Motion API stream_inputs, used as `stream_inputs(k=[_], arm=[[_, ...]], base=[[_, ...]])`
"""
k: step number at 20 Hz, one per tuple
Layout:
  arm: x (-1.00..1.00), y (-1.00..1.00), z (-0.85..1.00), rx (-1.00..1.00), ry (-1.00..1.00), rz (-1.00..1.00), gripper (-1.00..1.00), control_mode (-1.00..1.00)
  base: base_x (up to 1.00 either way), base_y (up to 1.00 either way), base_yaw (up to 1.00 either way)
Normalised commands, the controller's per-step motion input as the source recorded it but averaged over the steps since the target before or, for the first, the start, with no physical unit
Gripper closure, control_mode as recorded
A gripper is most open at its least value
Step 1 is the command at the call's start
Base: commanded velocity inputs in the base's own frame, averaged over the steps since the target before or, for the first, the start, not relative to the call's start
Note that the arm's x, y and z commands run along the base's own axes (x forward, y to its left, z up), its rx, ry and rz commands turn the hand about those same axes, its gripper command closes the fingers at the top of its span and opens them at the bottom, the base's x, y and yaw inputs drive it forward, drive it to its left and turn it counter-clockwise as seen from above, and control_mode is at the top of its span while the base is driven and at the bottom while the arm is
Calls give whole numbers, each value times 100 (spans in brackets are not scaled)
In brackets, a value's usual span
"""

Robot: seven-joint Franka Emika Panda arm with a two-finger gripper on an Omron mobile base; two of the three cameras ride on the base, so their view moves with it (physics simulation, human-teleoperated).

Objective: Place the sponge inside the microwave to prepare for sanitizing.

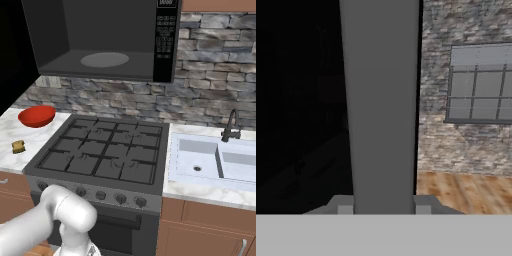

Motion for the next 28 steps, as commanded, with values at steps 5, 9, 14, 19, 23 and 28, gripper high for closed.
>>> stream_inputs(k=[5,9,14,19,23,28], arm=[[0,22,0,0,4,0,100,-100],[0,31,-2,0,5,0,100,-100],[0,34,-2,0,4,0,100,-100],[0,25,0,0,4,0,100,-100],[0,21,0,0,2,0,-100,-100],[0,13,0,0,0,0,-100,-100]], base=[[0,0,0],[0,0,0],[0,0,0],[0,0,0],[0,0,0],[0,0,0]])
